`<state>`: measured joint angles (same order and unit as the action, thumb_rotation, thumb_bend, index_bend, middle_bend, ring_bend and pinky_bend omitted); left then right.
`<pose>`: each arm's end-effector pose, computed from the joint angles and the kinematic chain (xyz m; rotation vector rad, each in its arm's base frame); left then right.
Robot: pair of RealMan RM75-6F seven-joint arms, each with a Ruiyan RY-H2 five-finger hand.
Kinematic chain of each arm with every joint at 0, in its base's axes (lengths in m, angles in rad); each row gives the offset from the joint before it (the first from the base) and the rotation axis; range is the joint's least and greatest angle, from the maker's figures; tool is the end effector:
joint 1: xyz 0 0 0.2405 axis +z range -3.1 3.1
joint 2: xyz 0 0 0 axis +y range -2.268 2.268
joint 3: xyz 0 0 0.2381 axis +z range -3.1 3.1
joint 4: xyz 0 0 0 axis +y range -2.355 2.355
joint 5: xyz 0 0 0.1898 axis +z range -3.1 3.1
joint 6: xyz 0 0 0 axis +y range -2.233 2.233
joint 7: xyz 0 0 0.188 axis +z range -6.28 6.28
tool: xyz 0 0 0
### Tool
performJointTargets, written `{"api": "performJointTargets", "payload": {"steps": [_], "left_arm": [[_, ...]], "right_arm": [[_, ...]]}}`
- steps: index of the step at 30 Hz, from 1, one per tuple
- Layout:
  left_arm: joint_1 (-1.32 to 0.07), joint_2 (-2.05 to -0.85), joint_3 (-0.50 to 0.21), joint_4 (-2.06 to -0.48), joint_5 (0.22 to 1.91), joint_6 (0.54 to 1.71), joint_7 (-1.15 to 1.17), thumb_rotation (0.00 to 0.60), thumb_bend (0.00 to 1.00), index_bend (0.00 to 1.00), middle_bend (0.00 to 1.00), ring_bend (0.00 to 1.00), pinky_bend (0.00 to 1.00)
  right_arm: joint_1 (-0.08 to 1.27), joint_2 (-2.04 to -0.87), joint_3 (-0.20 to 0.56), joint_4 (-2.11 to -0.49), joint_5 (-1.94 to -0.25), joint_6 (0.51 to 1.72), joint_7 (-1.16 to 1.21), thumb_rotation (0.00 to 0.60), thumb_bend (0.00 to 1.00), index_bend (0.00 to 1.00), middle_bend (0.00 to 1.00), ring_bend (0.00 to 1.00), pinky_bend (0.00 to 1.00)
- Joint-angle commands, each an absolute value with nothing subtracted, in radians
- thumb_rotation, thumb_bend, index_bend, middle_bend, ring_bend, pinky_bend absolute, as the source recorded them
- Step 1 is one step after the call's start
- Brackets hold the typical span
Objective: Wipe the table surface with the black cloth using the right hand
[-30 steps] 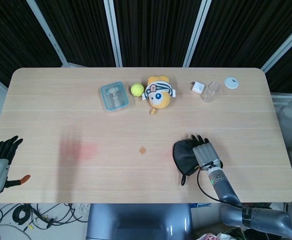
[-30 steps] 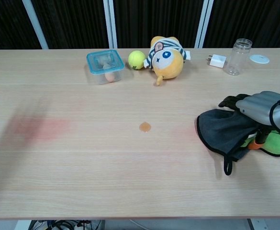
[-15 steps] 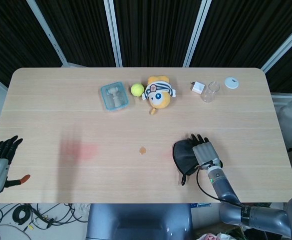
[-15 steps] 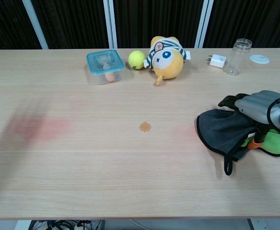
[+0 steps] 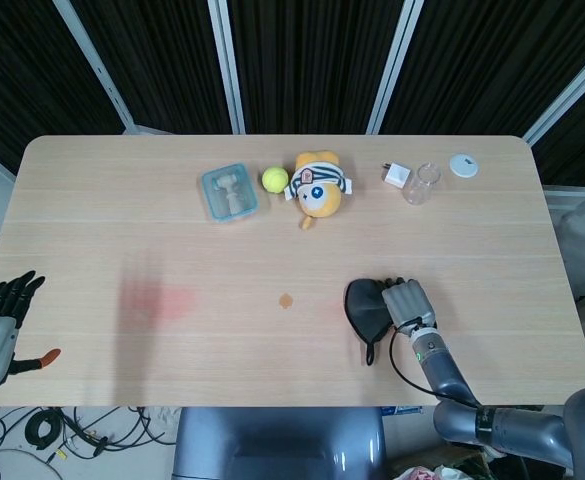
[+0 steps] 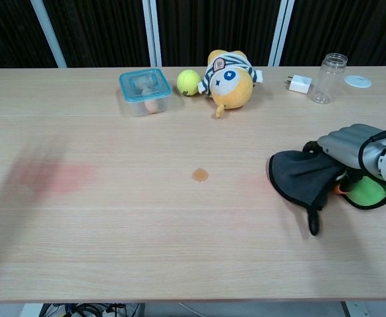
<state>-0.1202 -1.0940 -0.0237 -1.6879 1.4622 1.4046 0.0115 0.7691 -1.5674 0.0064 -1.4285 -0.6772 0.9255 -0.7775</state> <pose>-0.2811 0.2249 0.1540 -1.4252 -1.0079 -0.8775 -0.2192 -0.3456 -0.0408 1.9129 -0.8933 0.3090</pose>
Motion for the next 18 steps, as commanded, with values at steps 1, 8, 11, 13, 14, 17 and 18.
{"api": "performJointTargets", "payload": {"steps": [1,8,11,13,14,17,18], "left_arm": [[-0.12,-1.094,-0.024,-1.688,1.461,1.404,0.01,0.6,0.0,0.0,0.0,0.0,0.0],[-0.12,-1.096,-0.024,-1.69,1.462,1.405,0.013,0.6,0.0,0.0,0.0,0.0,0.0],[-0.12,-1.096,-0.023,-1.691,1.462,1.406,0.012,0.6,0.0,0.0,0.0,0.0,0.0],[-0.119,-1.096,-0.023,-1.692,1.462,1.406,0.013,0.6,0.0,0.0,0.0,0.0,0.0],[-0.119,-1.096,-0.023,-1.692,1.462,1.405,0.013,0.6,0.0,0.0,0.0,0.0,0.0],[-0.12,-1.096,-0.023,-1.692,1.462,1.405,0.012,0.6,0.0,0.0,0.0,0.0,0.0],[-0.12,-1.096,-0.024,-1.692,1.461,1.405,0.012,0.6,0.0,0.0,0.0,0.0,0.0]], "right_arm": [[0.762,-1.577,0.015,-1.422,-0.735,0.931,-0.731,0.6,0.49,0.61,0.63,0.64,0.78],[0.74,-1.562,0.036,-1.453,-0.888,0.972,-0.626,0.6,0.52,0.75,0.73,0.73,0.87],[0.739,-1.56,0.051,-1.468,-0.92,0.984,-0.603,0.6,0.53,0.77,0.74,0.75,0.89],[0.74,-1.566,0.064,-1.473,-0.933,0.991,-0.588,0.6,0.53,0.77,0.75,0.75,0.89],[0.741,-1.571,0.069,-1.474,-0.936,0.992,-0.585,0.6,0.53,0.77,0.75,0.75,0.89],[0.751,-1.595,0.087,-1.471,-0.945,0.994,-0.584,0.6,0.53,0.77,0.74,0.75,0.89],[0.756,-1.604,0.093,-1.468,-0.946,0.994,-0.587,0.6,0.53,0.78,0.74,0.75,0.89]]}}
